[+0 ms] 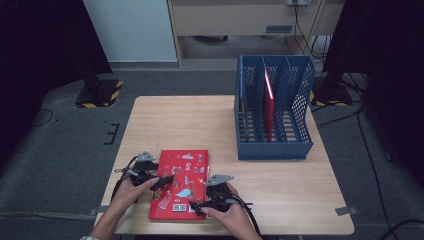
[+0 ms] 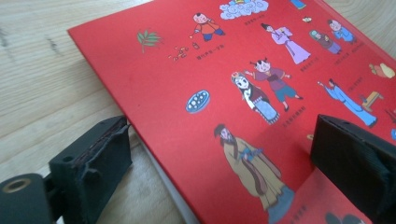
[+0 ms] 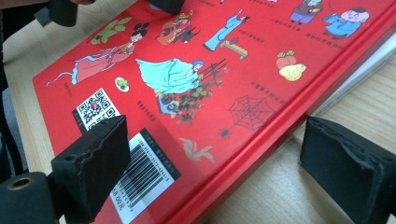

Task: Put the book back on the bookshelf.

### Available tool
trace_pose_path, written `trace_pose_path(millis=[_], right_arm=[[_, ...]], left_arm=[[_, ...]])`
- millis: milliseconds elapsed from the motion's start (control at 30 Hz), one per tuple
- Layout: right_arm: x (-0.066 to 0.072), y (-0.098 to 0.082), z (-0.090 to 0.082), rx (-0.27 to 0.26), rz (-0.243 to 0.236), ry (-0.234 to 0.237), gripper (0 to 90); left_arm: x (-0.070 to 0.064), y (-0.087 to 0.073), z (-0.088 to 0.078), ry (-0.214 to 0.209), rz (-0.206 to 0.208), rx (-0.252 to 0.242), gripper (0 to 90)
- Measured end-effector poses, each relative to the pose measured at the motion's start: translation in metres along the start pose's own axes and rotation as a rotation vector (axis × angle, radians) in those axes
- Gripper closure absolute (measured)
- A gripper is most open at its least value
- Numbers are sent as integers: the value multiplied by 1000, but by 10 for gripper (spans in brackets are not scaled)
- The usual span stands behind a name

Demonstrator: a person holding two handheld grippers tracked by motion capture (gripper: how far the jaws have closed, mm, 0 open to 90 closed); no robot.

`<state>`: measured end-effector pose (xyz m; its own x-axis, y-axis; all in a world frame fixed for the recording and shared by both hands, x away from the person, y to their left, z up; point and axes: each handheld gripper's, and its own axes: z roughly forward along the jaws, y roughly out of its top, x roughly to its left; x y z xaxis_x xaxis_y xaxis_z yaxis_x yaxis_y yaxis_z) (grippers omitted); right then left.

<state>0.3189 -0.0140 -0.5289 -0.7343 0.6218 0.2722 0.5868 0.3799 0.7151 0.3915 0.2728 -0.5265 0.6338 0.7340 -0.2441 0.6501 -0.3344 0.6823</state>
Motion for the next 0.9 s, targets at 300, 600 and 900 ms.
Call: trace_pose_path(millis=[300, 600, 900], right_arm=[[0, -2, 0, 15, 39, 25, 93], [4, 0, 1, 39, 34, 16, 82], [2, 3, 0, 58, 47, 24, 104]], left_arm=[[11, 5, 6, -36, -2, -19, 19], [1, 3, 4, -1, 2, -21, 55], [-3, 3, -2, 15, -1, -8, 98]])
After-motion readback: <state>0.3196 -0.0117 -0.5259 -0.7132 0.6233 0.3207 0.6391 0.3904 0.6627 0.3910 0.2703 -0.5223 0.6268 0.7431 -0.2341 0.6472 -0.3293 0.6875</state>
